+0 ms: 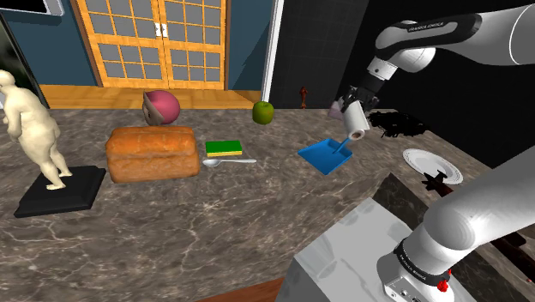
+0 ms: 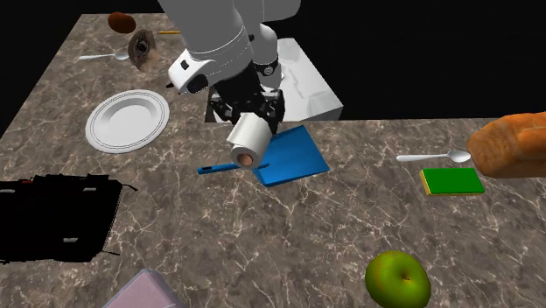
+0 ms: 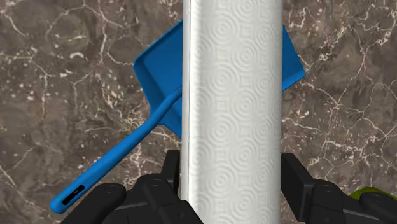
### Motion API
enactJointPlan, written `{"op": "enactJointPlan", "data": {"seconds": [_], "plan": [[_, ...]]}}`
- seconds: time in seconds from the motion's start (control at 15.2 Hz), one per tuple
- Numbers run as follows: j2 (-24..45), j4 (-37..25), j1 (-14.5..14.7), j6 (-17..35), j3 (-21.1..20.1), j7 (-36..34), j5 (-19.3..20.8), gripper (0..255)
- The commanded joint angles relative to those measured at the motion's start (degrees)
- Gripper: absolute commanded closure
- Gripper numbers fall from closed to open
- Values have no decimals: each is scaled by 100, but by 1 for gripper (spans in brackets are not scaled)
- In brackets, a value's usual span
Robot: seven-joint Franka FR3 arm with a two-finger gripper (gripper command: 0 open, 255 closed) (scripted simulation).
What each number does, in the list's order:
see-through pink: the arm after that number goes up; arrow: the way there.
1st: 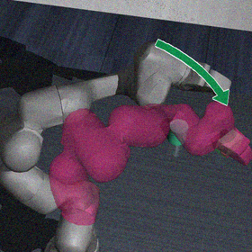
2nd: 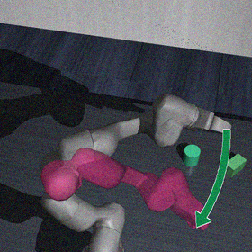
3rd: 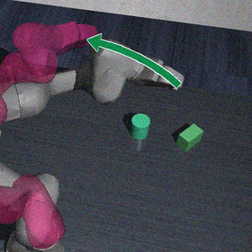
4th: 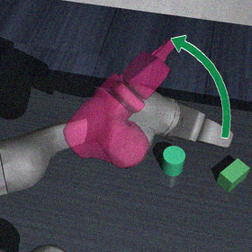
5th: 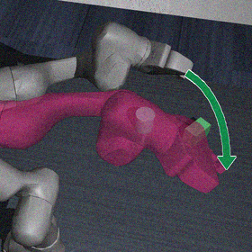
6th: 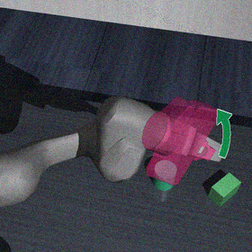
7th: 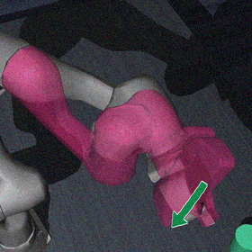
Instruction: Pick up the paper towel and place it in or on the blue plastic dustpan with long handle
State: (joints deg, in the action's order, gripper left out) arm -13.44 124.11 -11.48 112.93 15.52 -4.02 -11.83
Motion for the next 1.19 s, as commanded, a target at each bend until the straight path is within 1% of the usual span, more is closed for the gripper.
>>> {"op": "enactJointPlan", "data": {"seconds": [0.0, 0.59, 1.06, 1.12], "plan": [[41, 115, 2, 151, 9, 48, -24, 255], [261, 609, 23, 831, 40, 272, -166, 255], [261, 609, 23, 831, 40, 272, -166, 255], [261, 609, 23, 831, 40, 272, -166, 0]]}}
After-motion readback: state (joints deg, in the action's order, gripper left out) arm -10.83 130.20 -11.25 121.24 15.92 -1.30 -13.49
